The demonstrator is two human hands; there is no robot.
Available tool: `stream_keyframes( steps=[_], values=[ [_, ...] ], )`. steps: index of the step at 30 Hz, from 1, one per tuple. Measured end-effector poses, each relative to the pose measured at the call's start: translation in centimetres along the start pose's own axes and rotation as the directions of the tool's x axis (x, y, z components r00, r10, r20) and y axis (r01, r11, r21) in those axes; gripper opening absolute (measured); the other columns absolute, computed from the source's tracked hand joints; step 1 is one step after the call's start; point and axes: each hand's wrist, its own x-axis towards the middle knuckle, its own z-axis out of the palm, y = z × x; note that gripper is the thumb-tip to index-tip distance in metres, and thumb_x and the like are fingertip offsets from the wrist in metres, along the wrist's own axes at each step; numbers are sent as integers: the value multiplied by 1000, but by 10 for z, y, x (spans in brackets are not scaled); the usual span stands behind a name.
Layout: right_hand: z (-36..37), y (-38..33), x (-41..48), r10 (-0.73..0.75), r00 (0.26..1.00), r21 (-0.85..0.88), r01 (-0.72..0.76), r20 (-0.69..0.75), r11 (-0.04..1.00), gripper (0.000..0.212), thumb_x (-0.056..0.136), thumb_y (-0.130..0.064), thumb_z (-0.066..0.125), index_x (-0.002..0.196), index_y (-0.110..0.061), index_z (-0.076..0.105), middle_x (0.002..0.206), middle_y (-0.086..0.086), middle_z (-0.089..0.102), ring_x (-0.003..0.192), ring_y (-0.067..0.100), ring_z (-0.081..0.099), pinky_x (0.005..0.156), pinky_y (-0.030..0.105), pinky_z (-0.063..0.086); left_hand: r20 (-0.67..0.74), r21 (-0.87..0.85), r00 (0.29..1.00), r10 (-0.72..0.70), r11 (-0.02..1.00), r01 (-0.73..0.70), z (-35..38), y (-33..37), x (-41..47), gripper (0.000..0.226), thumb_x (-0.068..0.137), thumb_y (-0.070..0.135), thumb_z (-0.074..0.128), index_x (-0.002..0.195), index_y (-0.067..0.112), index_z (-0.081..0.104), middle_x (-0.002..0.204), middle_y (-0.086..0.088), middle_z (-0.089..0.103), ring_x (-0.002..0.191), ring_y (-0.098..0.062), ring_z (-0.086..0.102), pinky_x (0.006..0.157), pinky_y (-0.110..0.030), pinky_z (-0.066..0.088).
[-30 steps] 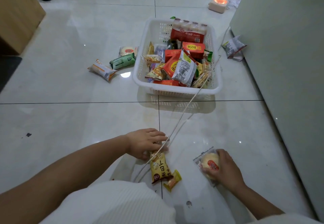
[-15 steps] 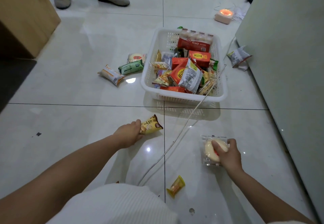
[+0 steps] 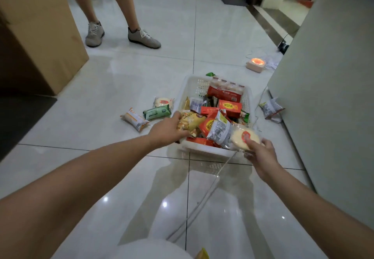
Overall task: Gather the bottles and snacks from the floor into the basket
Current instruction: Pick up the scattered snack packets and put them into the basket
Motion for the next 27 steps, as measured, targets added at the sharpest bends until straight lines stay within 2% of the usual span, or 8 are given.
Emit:
stream_keyframes(
  steps=[3,5,9,14,18,22,25,27],
  values=[
    [31,-48,25,-56,996,7,56,73,998,69,91,-38,58,145,-11,25,143,11,42,111,23,57,93,38,51,14,-24,994,-109,994,109,-4,29,34,84,87,68,39,150,21,9,139,-17,50,115,-35,57,91,-45,50],
    [43,-54,36,-64,998,-210,60,-14,976,81,87,-58,51,148,-17,18,153,8,26,134,28,38,109,48,36,26,104,994,-107,989,103,6,38,43,90,86,73,26,152,20,-6,151,-19,31,133,-38,39,103,-49,38],
    [26,-7,17,-268,963,-611,194,-31,767,69,90,-48,51,145,-13,28,148,13,26,137,31,25,113,46,26,50,191,997,62,979,-71,42,17,18,83,90,68,25,152,24,-10,160,-11,-10,148,-27,-6,118,-44,5],
    [-41,99,-39,-391,894,-834,380,219,400,46,85,-33,65,121,-8,49,119,10,46,115,27,43,94,34,38,250,296,962,108,938,-182,82,-37,-25,81,91,67,24,150,28,-15,157,-4,-24,145,-21,-21,117,-43,-5],
    [-62,170,-88,-182,823,-793,567,538,223,56,76,-58,56,118,-21,55,113,-3,50,105,15,47,86,22,37,251,325,960,125,923,-205,85,-45,-29,79,92,65,24,150,27,-14,157,-4,-23,145,-20,-21,118,-43,-5],
    [-47,207,-116,7,564,-561,820,826,108,69,73,-71,53,129,-32,43,122,-5,48,111,8,43,93,26,42,293,322,950,104,925,-201,76,-39,-27,77,93,63,25,151,27,-11,158,-4,-21,146,-20,-18,118,-43,-4],
    [-33,221,-119,65,408,-407,913,911,-21,51,74,-62,53,116,-35,49,114,-9,52,103,7,47,86,22,40,306,328,947,96,924,-199,74,-39,-28,77,93,63,25,151,27,-10,158,-4,-21,146,-21,-18,118,-43,-4],
    [-29,224,-113,28,393,-387,914,919,-125,34,71,-57,57,97,-36,51,99,-13,54,88,5,48,73,18,40,301,332,948,103,921,-205,75,-39,-32,77,93,63,25,152,27,-10,158,-4,-22,146,-21,-17,118,-43,-3]
  ],
)
